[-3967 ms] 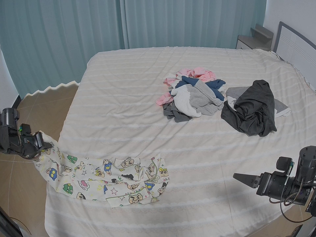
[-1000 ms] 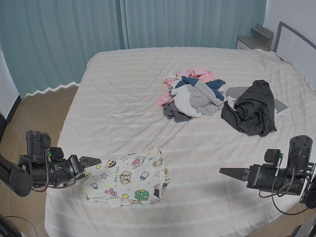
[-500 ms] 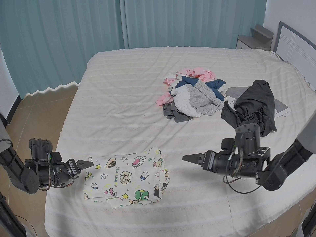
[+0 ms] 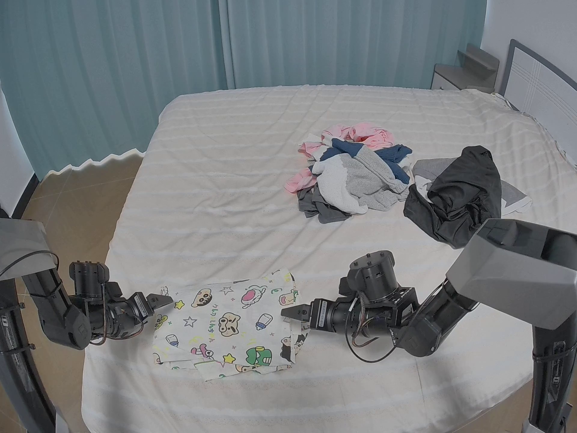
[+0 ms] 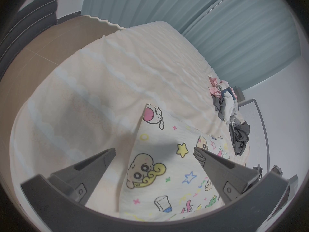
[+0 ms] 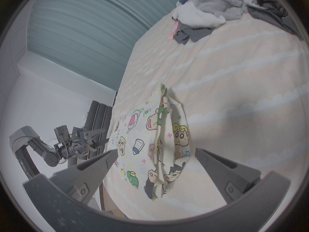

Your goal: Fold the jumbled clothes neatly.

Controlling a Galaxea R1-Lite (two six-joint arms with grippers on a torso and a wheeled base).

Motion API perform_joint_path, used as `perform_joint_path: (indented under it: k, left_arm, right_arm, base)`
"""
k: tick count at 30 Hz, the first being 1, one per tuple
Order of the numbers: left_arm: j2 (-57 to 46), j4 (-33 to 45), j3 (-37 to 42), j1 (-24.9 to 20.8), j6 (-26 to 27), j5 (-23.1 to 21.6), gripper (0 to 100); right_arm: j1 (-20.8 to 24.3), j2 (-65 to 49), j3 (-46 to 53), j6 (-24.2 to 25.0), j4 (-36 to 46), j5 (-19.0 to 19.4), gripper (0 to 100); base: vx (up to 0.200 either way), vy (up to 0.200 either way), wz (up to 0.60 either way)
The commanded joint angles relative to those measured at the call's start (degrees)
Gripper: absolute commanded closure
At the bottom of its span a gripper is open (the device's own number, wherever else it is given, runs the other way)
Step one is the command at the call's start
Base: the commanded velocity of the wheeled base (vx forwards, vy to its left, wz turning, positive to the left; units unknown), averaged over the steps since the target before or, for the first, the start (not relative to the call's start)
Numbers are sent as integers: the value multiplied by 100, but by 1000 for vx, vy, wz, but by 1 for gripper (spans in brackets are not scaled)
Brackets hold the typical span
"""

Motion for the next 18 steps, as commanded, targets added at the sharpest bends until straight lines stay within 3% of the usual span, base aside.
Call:
perform_joint_path:
  k: [1,18]
  left_arm:
    - [458,-33,-242,5,-10,-58,0]
    - [537,-147,-303,-277,8,-251,0]
  right_arm:
    - [85,444,-206,-13,11,-6,0]
    - [261,778,-716,-30,28,-15,0]
  base:
    - [0,0,0]
    - [0,0,0]
